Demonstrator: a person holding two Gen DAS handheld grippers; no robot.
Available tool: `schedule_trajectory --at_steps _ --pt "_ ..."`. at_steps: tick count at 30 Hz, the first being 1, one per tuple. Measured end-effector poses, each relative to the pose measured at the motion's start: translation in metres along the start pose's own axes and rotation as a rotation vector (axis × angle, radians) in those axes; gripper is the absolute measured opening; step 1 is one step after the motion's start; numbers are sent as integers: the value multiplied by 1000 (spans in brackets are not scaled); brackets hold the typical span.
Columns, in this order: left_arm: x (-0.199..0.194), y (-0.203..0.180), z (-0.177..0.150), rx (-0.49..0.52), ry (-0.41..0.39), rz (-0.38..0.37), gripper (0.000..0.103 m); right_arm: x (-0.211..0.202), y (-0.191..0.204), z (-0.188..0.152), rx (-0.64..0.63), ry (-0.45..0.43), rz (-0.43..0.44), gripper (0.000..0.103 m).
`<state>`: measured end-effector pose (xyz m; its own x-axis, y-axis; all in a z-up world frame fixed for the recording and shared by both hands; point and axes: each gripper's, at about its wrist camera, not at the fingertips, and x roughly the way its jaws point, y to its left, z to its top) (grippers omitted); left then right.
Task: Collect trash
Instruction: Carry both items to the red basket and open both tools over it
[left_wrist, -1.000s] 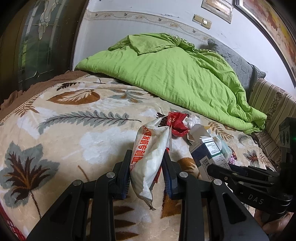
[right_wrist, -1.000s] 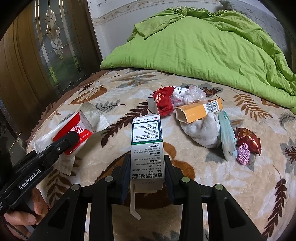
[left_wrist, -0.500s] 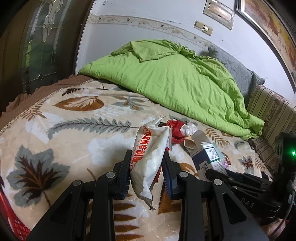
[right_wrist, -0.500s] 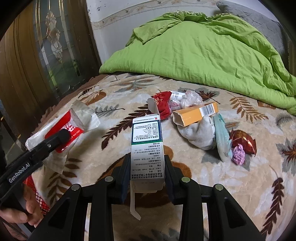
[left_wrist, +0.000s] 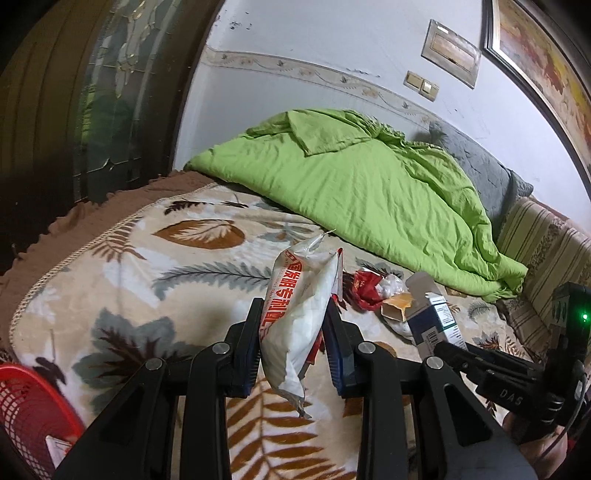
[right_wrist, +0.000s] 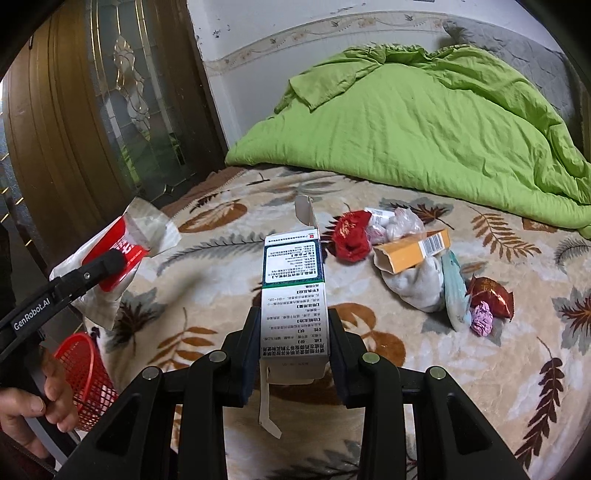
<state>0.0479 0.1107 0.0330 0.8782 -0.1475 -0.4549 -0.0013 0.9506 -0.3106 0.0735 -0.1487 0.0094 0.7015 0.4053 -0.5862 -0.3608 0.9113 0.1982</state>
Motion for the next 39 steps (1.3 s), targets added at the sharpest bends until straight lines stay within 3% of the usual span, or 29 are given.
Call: schedule_trajectory --at_steps 12,21,29,39 --pt "-55 40 -1 -27 -31 48 29 -15 40 5 -69 -10 56 36" --pt "-104 90 -14 -103 -42 127 29 -17 75 4 -125 16 122 36" --pt "-150 145 -34 -173 -50 245 29 -11 126 -1 -216 74 243 36" --pt "-176 200 -66 -289 -10 354 29 16 220 -25 -373 208 435 36"
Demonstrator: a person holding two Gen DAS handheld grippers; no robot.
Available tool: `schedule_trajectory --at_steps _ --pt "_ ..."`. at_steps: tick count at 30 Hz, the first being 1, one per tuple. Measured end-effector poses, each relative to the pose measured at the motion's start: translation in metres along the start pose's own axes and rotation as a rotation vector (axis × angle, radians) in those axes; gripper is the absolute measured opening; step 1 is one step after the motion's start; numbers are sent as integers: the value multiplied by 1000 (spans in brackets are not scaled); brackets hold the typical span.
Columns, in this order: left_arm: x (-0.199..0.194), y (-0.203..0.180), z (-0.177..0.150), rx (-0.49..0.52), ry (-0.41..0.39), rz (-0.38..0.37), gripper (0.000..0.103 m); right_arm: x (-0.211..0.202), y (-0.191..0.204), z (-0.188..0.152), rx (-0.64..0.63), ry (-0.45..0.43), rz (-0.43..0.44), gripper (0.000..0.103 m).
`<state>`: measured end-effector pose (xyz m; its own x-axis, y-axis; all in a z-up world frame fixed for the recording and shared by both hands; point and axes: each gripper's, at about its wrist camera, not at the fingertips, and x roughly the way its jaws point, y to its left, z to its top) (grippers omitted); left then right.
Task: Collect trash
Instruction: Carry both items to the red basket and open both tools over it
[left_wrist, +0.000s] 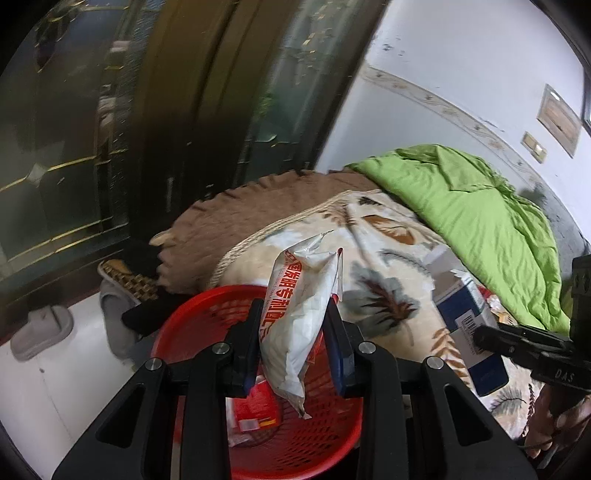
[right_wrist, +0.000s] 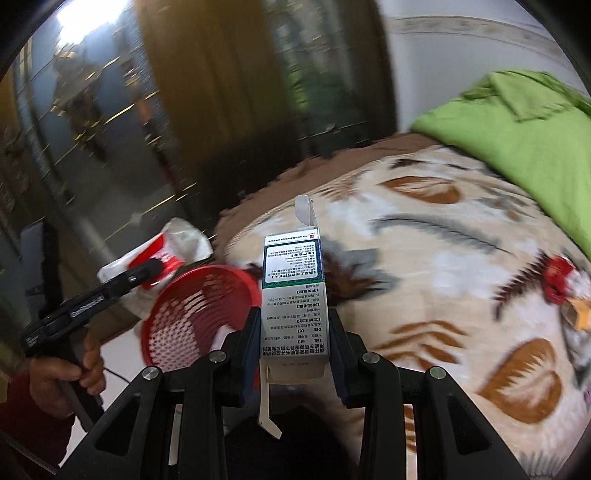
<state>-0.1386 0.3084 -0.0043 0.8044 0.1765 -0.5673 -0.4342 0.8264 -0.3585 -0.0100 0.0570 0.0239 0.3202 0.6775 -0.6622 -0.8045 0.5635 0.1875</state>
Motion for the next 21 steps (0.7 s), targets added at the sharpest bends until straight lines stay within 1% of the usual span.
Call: schedule_trajectory --at_steps 6,7,9,10,11,12,14,16,17,19,21 --pt "1 23 -10 -46 28 36 30 44 43 1 -80 80 91 36" --pt "0 26 -11 -58 27 41 32 51 48 2 -88 91 101 36" --pt "-1 31 -11 -83 28 42 41 65 56 2 -96 109 118 39" --pt "-2 34 -10 -97 27 42 51 71 60 3 -91 114 135 41" --pt "-4 36 -9 -108 21 45 57 80 61 4 -80 132 153 50" --pt "-5 35 -8 -108 15 46 57 87 62 5 -71 146 157 54" --pt "-6 33 -7 -91 8 48 57 87 58 5 -52 134 155 54" --pt "-4 29 -5 -88 7 48 58 81 51 5 -30 121 177 54" --pt "-3 26 -5 -89 8 42 60 77 47 6 -19 110 177 54" --pt "-1 20 -4 -88 8 56 64 66 37 7 3 83 174 54" --pt "1 11 -5 -80 4 49 66 55 27 7 26 59 164 54"
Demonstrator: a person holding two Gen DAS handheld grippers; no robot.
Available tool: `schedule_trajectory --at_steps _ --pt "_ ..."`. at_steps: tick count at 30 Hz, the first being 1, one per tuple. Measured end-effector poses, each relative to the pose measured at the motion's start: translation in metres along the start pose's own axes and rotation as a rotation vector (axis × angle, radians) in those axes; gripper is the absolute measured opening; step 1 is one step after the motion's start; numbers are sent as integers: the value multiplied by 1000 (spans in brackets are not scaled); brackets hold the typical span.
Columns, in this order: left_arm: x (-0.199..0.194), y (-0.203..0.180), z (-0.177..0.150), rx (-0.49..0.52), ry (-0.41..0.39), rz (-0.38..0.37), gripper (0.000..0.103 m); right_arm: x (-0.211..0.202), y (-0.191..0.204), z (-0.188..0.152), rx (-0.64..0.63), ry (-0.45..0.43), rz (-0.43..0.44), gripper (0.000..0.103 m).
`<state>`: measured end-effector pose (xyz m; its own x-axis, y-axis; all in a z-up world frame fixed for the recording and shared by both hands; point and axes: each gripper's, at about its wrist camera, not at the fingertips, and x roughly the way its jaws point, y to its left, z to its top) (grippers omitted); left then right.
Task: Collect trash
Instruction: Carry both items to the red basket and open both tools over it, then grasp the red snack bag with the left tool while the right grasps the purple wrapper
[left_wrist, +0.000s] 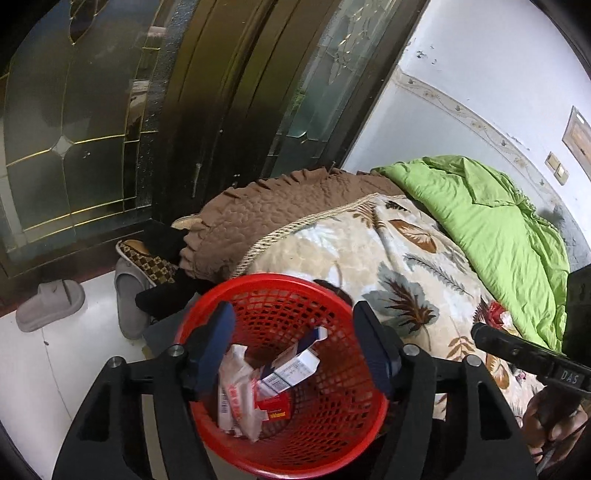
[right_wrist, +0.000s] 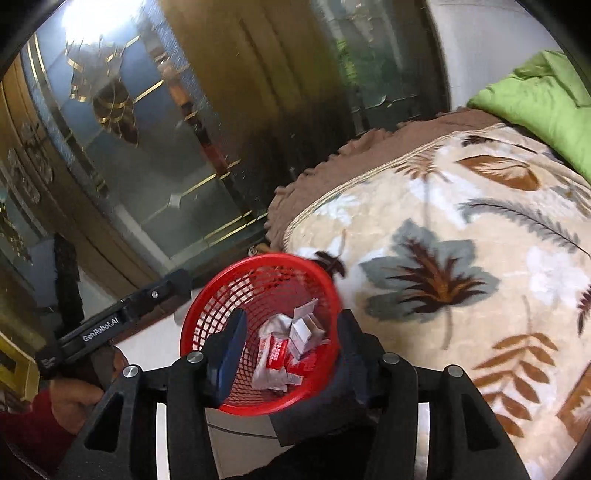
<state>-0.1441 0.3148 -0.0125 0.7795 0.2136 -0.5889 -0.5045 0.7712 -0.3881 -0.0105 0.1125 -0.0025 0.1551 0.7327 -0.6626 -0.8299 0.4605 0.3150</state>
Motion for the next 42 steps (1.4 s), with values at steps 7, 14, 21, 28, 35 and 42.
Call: schedule_trajectory --at_steps 7,14,21,28,35,42 --pt "14 -44 -6 63 41 -65 66 -50 -36 -9 75 -75 -68 55" --pt "27 -97 -13 152 95 -124 66 -94 -78 -33 149 -127 -173 57" --pt "43 -161 -26 310 157 -184 66 -140 -138 -57 256 -204 -337 57" --pt "70 -233 -39 459 226 -272 66 -189 -213 -84 438 -287 -504 57" --pt "110 -329 -42 595 273 -375 67 -250 -290 -127 700 -387 -642 57" --pt "188 -424 -38 519 443 -501 75 -280 -323 -157 891 -483 -653 57"
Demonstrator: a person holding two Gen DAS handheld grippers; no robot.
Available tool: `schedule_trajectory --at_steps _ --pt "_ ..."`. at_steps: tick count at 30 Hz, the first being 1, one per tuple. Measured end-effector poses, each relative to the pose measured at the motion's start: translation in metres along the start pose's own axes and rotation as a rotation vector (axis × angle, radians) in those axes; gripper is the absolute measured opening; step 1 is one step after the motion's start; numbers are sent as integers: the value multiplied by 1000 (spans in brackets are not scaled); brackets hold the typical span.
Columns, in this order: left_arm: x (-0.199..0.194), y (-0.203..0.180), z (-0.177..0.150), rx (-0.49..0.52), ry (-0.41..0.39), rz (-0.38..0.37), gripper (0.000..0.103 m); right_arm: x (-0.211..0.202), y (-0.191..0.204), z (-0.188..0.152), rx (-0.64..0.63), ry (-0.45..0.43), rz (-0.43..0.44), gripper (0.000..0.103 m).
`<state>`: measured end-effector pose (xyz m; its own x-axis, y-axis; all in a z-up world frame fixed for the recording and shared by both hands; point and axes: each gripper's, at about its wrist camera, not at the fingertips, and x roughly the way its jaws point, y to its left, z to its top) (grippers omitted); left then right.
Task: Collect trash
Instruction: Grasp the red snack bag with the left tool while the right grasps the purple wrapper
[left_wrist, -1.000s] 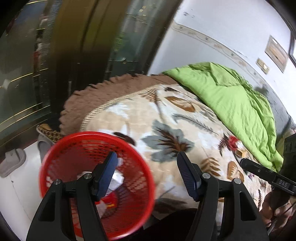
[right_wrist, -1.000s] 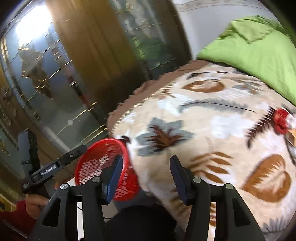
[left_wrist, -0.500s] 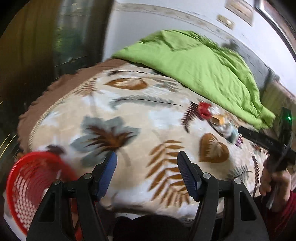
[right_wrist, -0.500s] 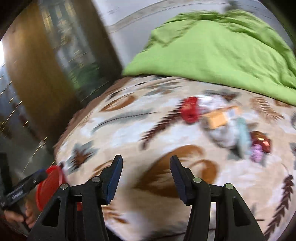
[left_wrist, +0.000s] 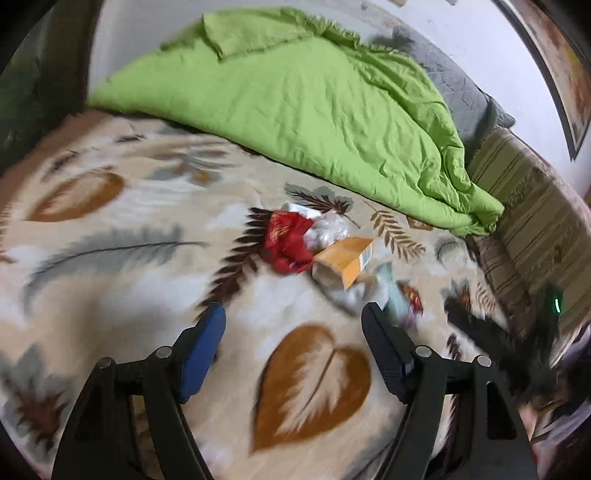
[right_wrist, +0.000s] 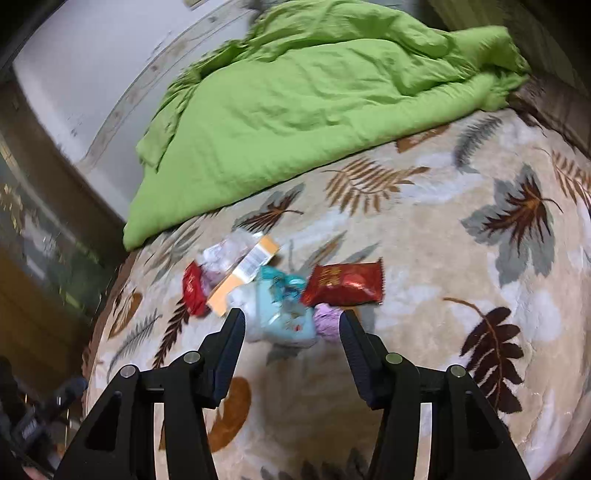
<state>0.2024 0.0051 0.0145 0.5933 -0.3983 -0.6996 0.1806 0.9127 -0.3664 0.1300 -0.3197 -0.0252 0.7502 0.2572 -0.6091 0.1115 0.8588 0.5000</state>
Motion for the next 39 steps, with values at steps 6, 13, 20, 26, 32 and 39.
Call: schedule_trajectory --at_steps 6,13,20,26,32,39 --pt "78 4 37 -95 75 18 76 -4 -5 4 17 -31 16 57" --pt "132 8 54 -175 133 -18 76 -7 -17 9 61 -45 23 57" --pt "157 19 38 -208 123 -21 37 0 -16 11 59 -35 16 57" --pt "127 31 17 -223 50 -52 34 1 -32 16 113 -49 -26 57" --pt "64 16 -21 -112 -31 -21 34 20 -54 17 198 30 -50 57" --pt "15 9 -73 -60 -135 25 34 47 -40 5 137 136 -52 42"
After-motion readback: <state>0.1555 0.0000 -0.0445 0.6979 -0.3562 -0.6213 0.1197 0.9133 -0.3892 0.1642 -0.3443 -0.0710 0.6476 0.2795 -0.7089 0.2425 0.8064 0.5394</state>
